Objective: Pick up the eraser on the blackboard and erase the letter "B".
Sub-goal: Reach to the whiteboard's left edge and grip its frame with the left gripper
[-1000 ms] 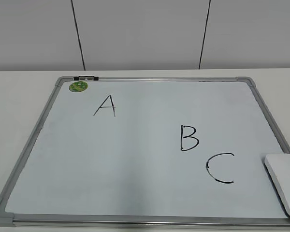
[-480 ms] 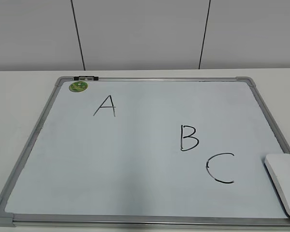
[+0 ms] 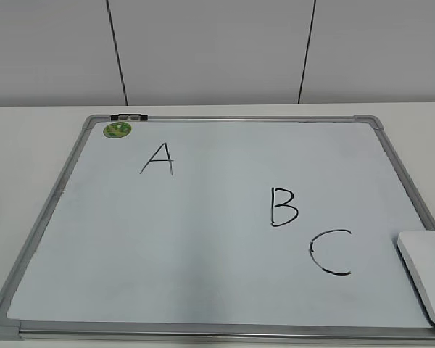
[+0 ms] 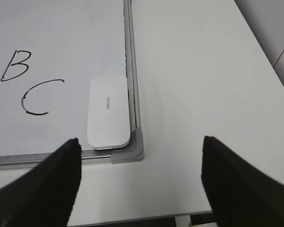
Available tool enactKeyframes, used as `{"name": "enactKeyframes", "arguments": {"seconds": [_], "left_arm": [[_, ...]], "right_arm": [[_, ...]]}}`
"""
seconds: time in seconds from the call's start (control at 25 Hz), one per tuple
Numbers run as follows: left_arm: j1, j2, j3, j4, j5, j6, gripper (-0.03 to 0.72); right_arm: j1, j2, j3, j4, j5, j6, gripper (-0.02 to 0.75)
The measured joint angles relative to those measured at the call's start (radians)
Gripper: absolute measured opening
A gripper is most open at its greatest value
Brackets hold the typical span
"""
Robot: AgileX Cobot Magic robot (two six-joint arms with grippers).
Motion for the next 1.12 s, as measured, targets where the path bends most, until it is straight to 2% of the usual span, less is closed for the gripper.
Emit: {"name": "enactKeyframes", "arguments": {"seconds": [0.28, 0.88, 1.12], "left_arm": [[-0.011, 0.343, -0.118, -0.03, -0.128, 0.0, 0.662], [-0.011, 1.053, -0.353, -0.056, -0.162, 0.015, 0.607], [-0.011, 1.245, -0.392, -0.141, -0.224, 0.079, 0.596]], "right_arm": [[0.0, 0.0, 0.0, 0.0, 0.0, 0.0, 0.587], [0.0, 0.0, 0.0, 0.0, 0.0, 0.0, 0.587], [0.0, 0.0, 0.0, 0.0, 0.0, 0.0, 0.587]]}}
